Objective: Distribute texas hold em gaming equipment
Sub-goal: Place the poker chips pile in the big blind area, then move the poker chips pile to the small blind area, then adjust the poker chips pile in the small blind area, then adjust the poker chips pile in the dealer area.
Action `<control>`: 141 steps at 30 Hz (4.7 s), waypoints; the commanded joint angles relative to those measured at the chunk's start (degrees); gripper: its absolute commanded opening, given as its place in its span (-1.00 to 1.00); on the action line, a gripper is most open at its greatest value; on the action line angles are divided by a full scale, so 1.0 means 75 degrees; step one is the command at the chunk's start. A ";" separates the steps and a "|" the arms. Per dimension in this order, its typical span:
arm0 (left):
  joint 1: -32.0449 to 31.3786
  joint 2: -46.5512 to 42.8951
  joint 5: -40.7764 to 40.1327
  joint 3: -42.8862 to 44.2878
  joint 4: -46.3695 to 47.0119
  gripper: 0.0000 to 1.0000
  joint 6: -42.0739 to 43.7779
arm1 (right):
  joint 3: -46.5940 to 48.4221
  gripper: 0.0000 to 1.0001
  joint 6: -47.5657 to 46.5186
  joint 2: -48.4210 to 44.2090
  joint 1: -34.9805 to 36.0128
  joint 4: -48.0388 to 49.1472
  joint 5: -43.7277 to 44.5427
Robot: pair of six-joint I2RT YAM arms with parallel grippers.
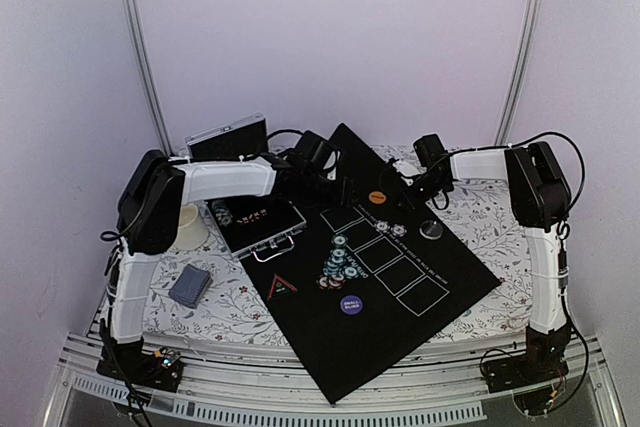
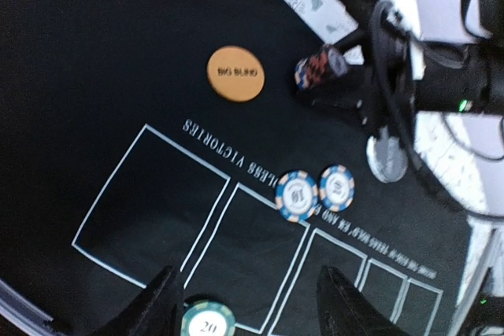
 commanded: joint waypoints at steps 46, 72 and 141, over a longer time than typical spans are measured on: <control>-0.0942 -0.0979 -0.2383 -0.2714 -0.1790 -0.39 0.1298 | -0.1345 -0.08 0.1478 -0.1821 0.1674 -0.0166 -0.1148; -0.0597 -0.4559 -0.2724 -0.4363 -0.1490 -0.08 0.1066 | -0.1297 -0.27 0.2048 -0.0874 0.3624 -0.0004 -0.2331; 0.0710 -0.5619 -0.2587 -0.4744 -0.2637 0.02 0.1690 | -0.0186 -0.44 0.0949 -0.1701 0.1940 -0.1971 0.2397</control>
